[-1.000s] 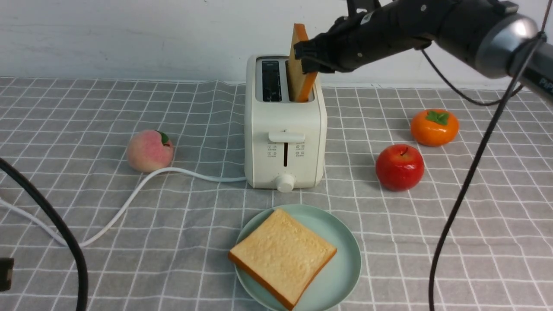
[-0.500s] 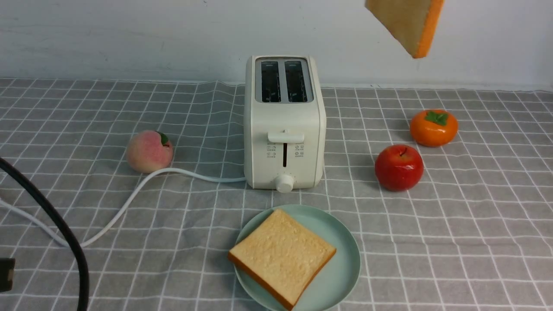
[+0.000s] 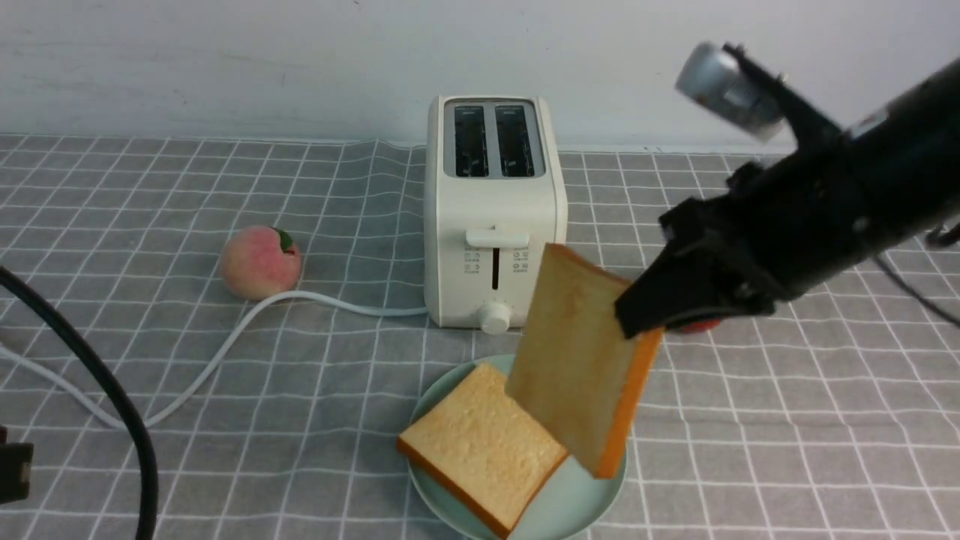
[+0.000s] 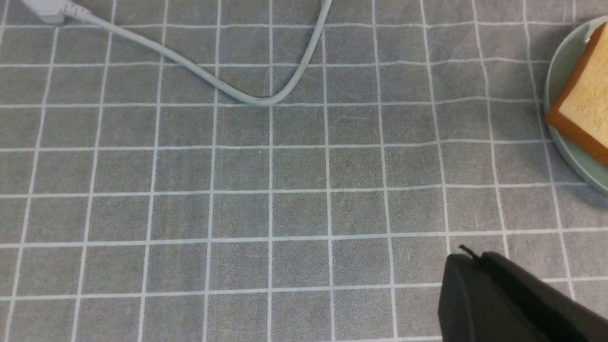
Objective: Take toasted bread from bread machine on grey coffee table place on plate.
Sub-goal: 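Place the held slice of bread on top of the slice on the plate with the right gripper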
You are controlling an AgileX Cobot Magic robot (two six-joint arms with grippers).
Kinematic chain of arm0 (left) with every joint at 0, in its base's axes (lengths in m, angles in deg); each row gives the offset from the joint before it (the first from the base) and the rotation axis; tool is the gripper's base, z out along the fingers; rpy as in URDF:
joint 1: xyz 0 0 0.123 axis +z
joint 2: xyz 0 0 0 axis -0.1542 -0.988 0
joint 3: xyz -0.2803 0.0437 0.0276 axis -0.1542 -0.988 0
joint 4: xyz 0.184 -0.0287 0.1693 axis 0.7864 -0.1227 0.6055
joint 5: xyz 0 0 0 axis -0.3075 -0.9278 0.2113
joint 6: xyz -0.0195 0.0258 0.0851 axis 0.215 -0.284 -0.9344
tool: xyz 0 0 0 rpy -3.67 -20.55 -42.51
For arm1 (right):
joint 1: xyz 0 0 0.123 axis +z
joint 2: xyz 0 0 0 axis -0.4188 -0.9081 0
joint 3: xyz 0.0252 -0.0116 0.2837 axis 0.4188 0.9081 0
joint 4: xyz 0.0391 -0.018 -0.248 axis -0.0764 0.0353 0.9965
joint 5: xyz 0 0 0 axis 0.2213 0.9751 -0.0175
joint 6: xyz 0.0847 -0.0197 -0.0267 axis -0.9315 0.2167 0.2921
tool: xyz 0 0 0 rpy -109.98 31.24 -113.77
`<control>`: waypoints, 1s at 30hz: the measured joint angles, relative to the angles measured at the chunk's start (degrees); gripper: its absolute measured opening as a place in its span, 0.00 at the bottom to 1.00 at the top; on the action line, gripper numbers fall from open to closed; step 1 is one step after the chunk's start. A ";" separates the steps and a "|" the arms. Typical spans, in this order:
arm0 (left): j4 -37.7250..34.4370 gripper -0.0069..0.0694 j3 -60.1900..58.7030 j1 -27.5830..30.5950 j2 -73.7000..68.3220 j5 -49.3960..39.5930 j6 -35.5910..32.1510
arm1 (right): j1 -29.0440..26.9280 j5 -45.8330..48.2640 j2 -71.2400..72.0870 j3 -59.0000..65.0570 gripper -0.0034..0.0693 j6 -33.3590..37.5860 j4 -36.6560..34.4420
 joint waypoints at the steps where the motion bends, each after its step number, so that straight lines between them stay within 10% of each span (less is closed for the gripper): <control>1: -0.11 0.07 0.00 0.00 0.00 0.30 0.00 | 0.00 -1.86 -1.01 2.15 0.18 2.87 -3.52; 14: -1.02 0.07 0.00 0.00 0.00 1.03 0.00 | 0.00 -10.17 -15.88 7.03 0.22 17.53 -20.82; 30: -1.21 0.07 0.00 0.00 0.00 1.16 0.00 | 0.00 -10.44 -12.16 4.43 0.73 14.55 -1.07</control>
